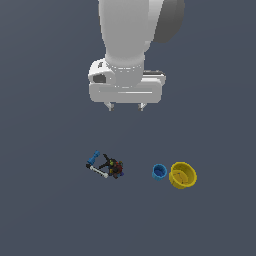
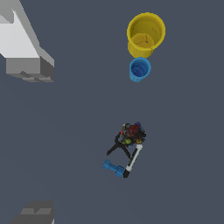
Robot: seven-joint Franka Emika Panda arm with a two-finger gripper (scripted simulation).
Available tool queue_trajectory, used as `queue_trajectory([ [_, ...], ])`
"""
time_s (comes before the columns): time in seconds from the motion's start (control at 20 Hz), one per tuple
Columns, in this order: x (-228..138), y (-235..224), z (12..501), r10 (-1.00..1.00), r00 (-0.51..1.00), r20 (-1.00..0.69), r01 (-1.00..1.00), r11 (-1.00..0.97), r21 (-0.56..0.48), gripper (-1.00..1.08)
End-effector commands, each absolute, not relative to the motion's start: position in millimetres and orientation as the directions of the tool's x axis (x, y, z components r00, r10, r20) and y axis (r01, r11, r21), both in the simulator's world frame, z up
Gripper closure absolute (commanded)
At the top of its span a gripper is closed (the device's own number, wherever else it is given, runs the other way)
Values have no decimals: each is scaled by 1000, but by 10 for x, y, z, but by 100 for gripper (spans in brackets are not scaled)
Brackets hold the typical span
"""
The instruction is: Pick up a designated object from a clutter of objects.
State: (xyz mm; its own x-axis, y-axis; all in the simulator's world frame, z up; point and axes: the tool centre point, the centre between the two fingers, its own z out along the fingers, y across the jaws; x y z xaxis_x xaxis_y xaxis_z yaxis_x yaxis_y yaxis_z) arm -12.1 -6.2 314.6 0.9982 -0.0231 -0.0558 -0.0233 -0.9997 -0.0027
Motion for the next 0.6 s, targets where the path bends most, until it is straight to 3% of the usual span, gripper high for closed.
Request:
queue_trajectory([
  [0.0, -121, -62, 3146, -23, 998, -56, -23, -1000, -3, -92],
  [0.55, -174, -182, 2978, -4, 996, -91, -5, -1000, -1, -92],
])
